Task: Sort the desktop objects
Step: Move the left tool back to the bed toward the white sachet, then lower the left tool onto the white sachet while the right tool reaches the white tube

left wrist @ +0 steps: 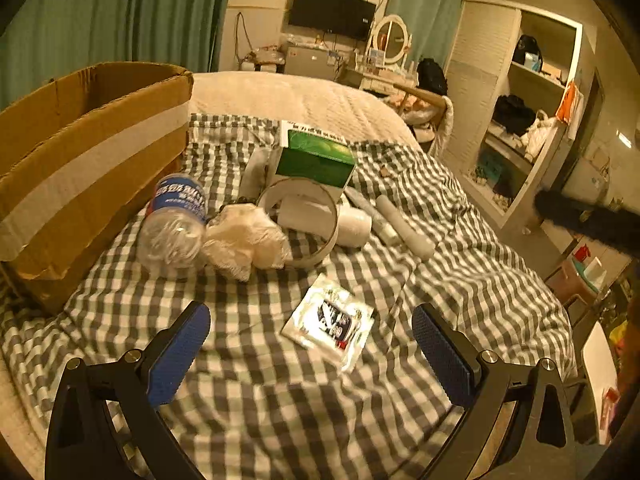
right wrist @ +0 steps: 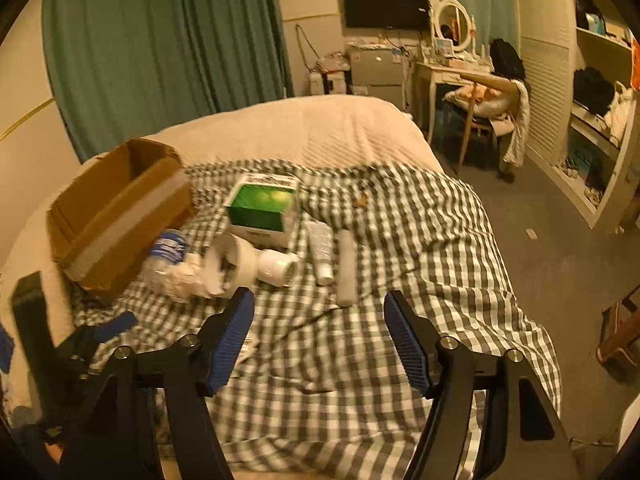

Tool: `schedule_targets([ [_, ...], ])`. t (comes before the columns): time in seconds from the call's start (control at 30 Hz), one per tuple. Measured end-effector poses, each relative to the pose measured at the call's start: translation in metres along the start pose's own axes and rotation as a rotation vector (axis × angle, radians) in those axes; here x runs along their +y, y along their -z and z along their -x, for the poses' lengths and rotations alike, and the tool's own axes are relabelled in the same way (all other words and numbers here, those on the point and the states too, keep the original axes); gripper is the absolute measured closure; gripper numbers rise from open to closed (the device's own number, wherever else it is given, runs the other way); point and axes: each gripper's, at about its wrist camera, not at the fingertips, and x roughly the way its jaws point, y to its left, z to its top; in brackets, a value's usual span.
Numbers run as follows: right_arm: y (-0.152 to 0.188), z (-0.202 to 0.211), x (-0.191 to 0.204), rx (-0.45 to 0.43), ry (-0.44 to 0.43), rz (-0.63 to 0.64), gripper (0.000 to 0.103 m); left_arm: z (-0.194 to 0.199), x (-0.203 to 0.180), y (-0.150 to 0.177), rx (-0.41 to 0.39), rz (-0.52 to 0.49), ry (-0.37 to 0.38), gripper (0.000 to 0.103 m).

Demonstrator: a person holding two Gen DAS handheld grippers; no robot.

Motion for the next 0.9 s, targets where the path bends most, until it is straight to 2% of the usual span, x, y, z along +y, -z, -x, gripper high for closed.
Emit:
schedule_targets([
  [0.1,0.004,-0.02,-0.013,0.016,0.019,-0.015,0.034,-0.011,-0.005,-0.001,-0.016,-0.02,0.006,0.0],
  [0.2,0.006,-0.037,-0.023,0.022,0.02,-0.03,0.029,-0.02,-0.009,0.001,-0.014,-0.047,0.002,0.0],
  [0.43,0.007,-0.073,-0.037,0.032,0.023,-0.016,0.027,-0.052,-0.018,0.005,0.036,-0.103,0.0,0.0],
  [0.63,0.004,-0.104,-0.027,0.052,0.005,0.043,0.027,-0.081,-0.021,0.009,0.087,-0.156,0.008,0.0],
  [0.8,-0.002,-0.135,-0.015,0.075,0.003,0.082,0.027,-0.098,-0.01,0.01,0.152,-0.116,0.057,0.002],
  [0.87,-0.006,-0.149,-0.017,0.089,0.014,0.076,0.034,-0.097,-0.003,0.008,0.151,-0.082,0.083,0.006],
  [0.9,-0.009,-0.158,-0.022,0.103,0.017,0.056,0.041,-0.096,-0.001,0.007,0.152,-0.07,0.093,0.007],
])
